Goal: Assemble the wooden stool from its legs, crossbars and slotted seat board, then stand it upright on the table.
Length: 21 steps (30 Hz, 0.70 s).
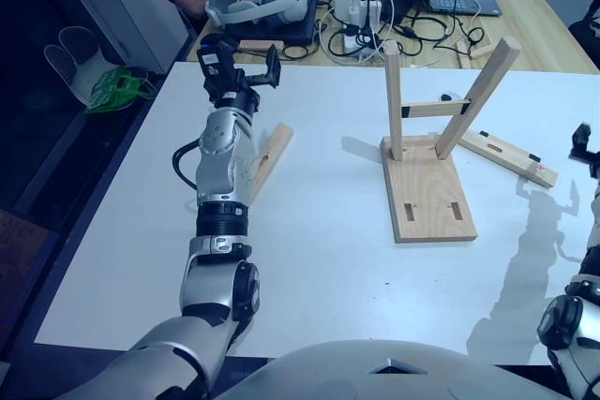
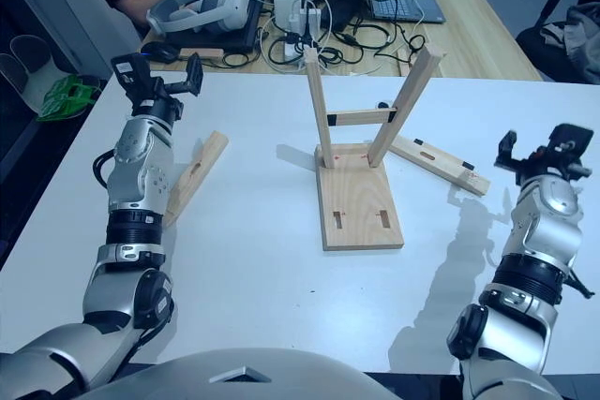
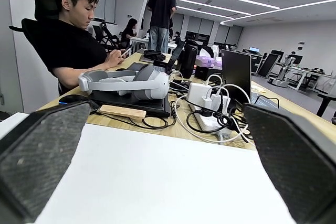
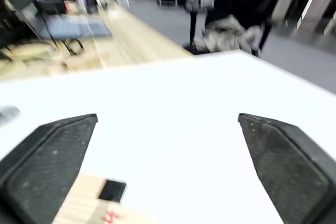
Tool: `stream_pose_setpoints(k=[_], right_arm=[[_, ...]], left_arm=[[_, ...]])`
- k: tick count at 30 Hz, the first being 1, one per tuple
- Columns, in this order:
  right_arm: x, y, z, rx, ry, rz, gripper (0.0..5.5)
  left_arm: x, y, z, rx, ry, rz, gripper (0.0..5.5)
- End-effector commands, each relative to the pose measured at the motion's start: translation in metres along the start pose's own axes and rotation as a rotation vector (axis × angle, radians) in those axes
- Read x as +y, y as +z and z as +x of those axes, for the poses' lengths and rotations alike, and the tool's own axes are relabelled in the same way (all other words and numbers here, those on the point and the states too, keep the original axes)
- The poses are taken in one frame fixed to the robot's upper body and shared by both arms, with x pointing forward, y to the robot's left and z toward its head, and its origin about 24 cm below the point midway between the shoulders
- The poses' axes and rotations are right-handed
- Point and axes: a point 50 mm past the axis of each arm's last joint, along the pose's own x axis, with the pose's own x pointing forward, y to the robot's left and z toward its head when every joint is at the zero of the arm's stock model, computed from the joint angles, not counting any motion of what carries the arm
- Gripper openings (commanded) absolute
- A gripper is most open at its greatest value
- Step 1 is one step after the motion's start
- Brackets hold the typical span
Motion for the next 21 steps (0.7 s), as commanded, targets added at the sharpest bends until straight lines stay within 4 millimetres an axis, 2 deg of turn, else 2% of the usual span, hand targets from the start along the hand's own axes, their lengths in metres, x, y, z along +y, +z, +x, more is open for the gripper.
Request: stream_pose_setpoints(k=[1,6,10,15,18,21], right_arm=[[-0.008,-0.017,0.009,0.151,-0.121,0.068,5.31],[-0.013,-0.030,0.015,0.186,-0.241,0.108,5.31],[0.003,-0.055,0.011,0.370,-0.093,0.016,5.31],[0.029,-0.072,-0.025,0.497,0.213,-0.086,5.31],[0.032,-0.071,-0.044,0.480,0.253,-0.133,5.31],[0.027,-0.066,-0.041,0.442,0.207,-0.157,5.31]], left_arm=[[0.000,-0.012,-0.011,0.058,0.012,-0.005,5.40],[-0.004,-0.021,-0.019,0.091,-0.006,0.021,5.40],[-0.001,-0.029,-0.021,0.114,0.000,0.030,5.40],[0.003,-0.037,-0.022,0.143,0.004,0.041,5.40],[0.005,-0.038,-0.022,0.146,0.010,0.043,5.40],[0.005,-0.039,-0.021,0.145,0.007,0.048,5.40]])
